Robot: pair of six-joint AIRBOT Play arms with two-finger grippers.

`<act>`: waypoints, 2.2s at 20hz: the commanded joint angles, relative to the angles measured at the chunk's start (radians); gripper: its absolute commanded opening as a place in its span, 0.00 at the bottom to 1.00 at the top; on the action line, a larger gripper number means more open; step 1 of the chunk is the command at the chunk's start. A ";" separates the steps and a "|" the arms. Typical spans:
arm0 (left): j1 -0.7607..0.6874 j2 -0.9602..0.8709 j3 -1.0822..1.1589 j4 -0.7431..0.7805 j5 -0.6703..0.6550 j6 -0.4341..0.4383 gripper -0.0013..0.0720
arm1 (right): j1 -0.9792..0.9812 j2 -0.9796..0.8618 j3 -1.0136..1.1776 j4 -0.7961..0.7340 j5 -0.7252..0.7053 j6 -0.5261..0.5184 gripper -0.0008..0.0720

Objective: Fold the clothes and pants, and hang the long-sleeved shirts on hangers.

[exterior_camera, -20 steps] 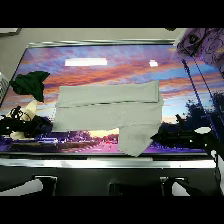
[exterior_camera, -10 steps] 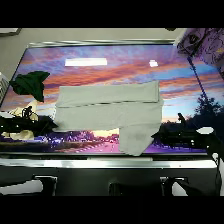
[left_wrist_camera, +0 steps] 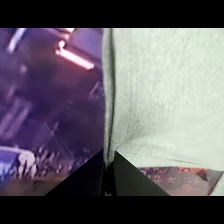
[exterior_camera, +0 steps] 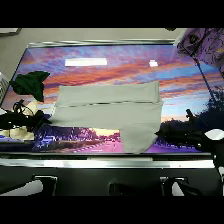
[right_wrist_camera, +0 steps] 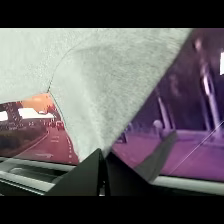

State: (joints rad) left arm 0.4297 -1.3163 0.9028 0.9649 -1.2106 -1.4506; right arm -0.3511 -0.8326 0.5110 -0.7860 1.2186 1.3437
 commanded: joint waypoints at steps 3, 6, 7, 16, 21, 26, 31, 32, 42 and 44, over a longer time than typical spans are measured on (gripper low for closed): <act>-0.001 0.222 0.008 0.146 -0.131 -0.142 0.04 | 0.001 0.333 0.001 -0.135 0.242 0.196 0.05; -0.001 0.328 0.008 0.196 -0.161 -0.182 0.04 | 0.001 0.506 0.014 -0.158 0.339 0.304 0.05; -0.002 0.353 0.008 0.195 -0.157 -0.182 0.04 | 0.001 0.533 0.030 -0.163 0.354 0.306 0.05; -0.043 0.281 0.028 0.138 0.091 -0.158 0.04 | 0.002 0.167 0.162 -0.061 0.099 0.069 0.05; -0.147 0.088 0.128 0.124 0.242 -0.116 0.04 | 0.002 -0.184 0.281 0.061 -0.072 -0.121 0.05; -0.176 -0.099 0.254 0.124 0.300 -0.117 0.04 | 0.005 -0.438 0.431 0.106 -0.158 -0.174 0.05; -0.176 -0.232 0.347 0.124 0.307 -0.116 0.04 | 0.141 -0.579 0.534 0.069 -0.279 -0.159 0.05; -0.176 -0.251 0.362 0.124 0.307 -0.116 0.04 | 0.164 -0.603 0.550 0.063 -0.307 -0.146 0.05; -0.193 -0.348 0.419 0.124 0.312 -0.129 0.65 | 0.155 -0.738 0.650 0.011 -0.214 -0.009 0.72; -0.180 -0.346 0.488 0.127 0.261 -0.129 0.70 | 0.072 -0.738 0.754 -0.088 -0.068 0.058 0.83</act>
State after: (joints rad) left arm 0.2417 -1.6562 1.3338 1.0889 -0.9058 -1.5715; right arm -0.2058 -1.5616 1.1667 -0.7715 0.9863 1.3125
